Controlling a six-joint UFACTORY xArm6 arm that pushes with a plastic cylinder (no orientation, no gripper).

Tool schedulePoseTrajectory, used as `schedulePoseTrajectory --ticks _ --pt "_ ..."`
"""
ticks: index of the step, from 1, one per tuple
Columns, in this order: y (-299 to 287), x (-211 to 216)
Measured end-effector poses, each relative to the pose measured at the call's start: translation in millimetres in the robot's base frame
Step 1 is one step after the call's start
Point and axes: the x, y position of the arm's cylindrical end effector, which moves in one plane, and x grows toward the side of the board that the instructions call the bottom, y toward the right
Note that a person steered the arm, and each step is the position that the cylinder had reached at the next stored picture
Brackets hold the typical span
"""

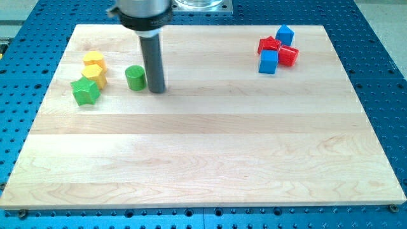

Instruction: Push the green circle to the top right of the heart

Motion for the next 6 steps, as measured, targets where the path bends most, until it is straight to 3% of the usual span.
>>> schedulePoseTrajectory --ticks 1,2,3,6 --pt "-8.2 -53.7" --pt "30.5 -38.1" --pt "18.7 28.4" --pt "-63.7 -61.3"
